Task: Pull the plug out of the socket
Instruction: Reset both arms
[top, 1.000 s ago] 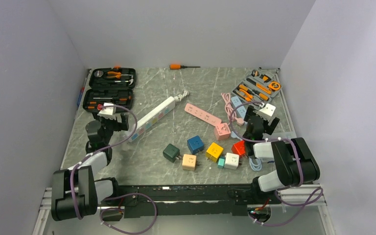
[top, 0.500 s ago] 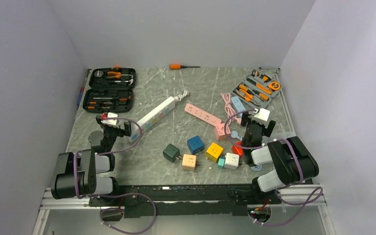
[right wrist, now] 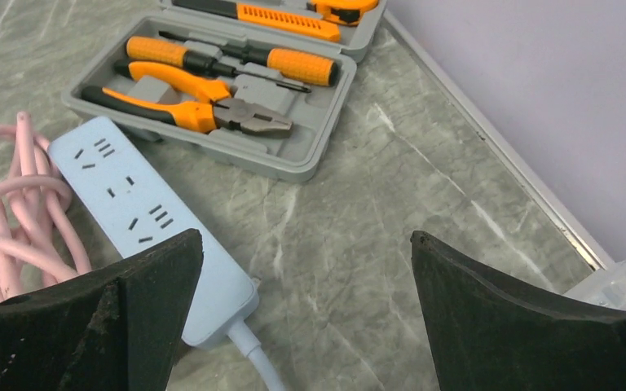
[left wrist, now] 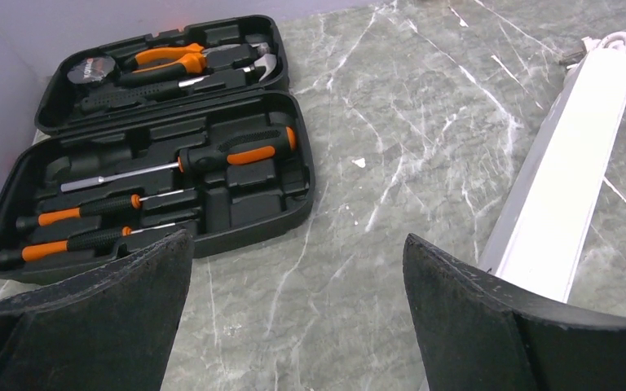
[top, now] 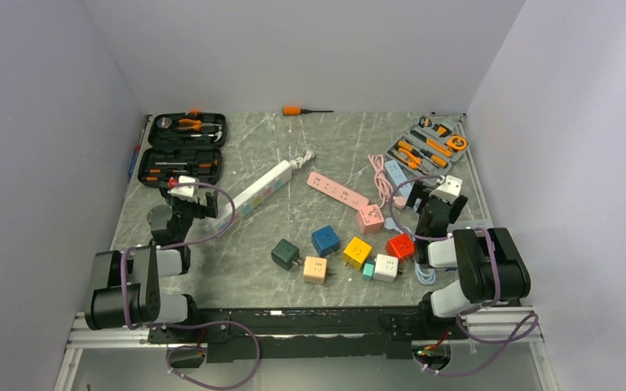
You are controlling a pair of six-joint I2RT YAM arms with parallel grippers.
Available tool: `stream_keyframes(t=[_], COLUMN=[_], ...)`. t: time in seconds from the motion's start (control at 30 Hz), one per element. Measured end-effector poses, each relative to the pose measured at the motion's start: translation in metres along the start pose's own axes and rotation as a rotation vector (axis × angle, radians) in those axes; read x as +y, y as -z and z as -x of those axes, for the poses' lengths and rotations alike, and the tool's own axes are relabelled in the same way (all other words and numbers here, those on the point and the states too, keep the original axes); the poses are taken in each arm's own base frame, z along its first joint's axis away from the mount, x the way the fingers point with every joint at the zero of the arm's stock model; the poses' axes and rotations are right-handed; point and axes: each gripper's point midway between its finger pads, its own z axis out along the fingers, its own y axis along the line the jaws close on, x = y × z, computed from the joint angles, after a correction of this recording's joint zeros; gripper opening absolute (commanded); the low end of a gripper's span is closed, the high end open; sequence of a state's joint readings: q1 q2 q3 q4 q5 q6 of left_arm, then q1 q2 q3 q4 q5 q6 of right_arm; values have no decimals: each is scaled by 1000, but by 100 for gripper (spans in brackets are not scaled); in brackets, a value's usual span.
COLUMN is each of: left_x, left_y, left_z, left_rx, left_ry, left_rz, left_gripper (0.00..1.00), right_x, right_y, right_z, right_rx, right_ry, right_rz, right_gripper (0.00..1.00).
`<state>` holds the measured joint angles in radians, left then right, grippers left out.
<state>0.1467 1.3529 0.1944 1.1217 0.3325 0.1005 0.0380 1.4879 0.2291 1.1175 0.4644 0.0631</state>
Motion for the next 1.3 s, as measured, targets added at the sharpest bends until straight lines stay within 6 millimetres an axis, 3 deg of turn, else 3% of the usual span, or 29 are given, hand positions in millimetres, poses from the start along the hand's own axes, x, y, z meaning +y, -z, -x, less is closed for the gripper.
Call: stream_keyframes(t=[1.3], left_x=[-1], left_y=[0], left_z=[-13], left_rx=[58], left_ry=[3], left_rz=[30], left_gripper=[99], right_x=[8], right_y=[1], right_z=[-5], right_rx=[19], right_ry=[-5], right_rz=[46], right_gripper=[100])
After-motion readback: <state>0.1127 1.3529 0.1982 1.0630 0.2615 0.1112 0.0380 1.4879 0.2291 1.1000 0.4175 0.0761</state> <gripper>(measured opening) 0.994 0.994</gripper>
